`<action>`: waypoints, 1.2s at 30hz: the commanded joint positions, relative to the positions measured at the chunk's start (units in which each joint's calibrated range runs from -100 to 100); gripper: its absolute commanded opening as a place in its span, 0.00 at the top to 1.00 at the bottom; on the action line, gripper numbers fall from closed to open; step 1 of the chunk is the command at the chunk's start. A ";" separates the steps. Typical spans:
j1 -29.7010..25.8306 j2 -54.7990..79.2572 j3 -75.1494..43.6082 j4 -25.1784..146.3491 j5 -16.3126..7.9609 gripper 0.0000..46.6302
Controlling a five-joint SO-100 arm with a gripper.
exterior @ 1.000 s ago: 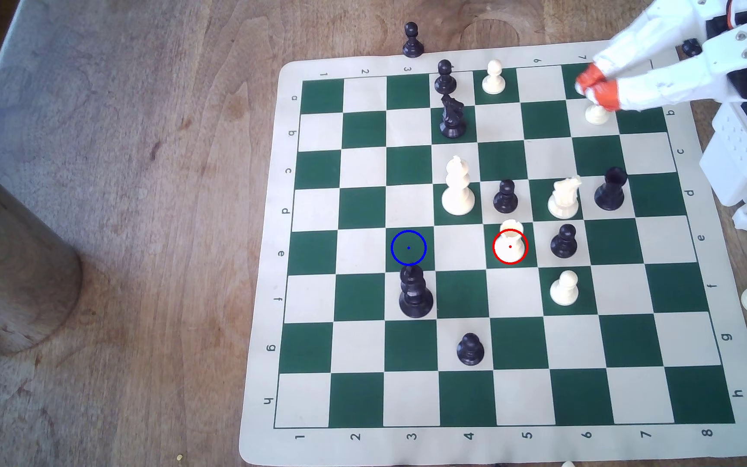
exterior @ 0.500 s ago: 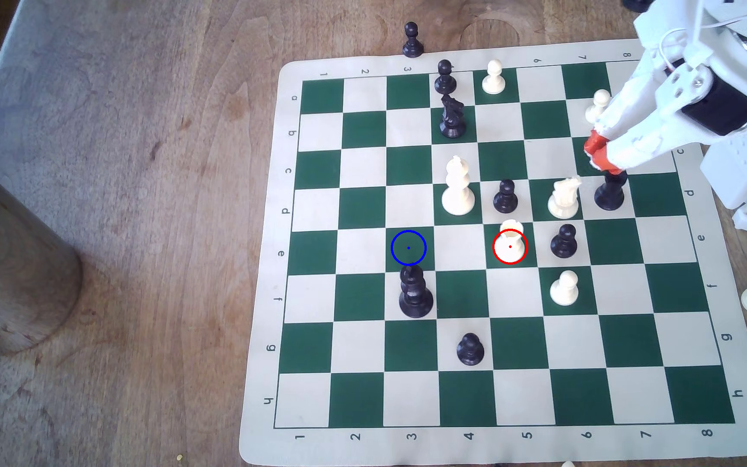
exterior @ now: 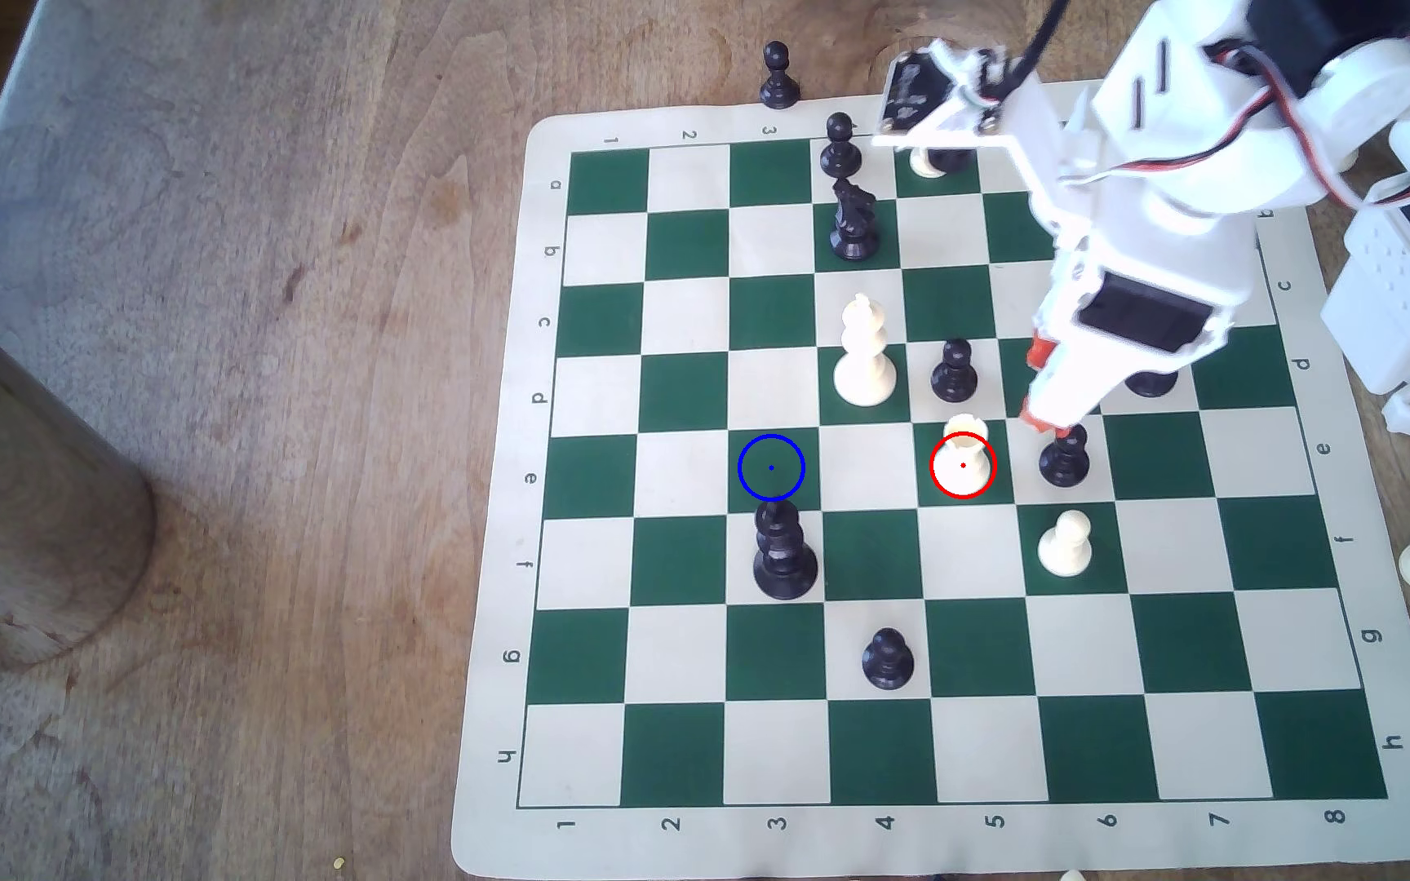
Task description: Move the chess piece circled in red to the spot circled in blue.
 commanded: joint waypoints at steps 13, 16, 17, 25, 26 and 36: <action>0.56 13.09 -7.72 -5.18 -2.59 0.76; 0.79 14.70 -8.90 -5.43 -2.59 0.75; 1.10 15.13 -8.99 -5.67 -2.34 0.74; 2.67 17.59 -8.90 -6.90 -1.71 0.72; 2.75 17.76 -8.63 -7.23 -1.71 0.72; 2.75 19.88 -7.09 -8.78 -1.37 0.70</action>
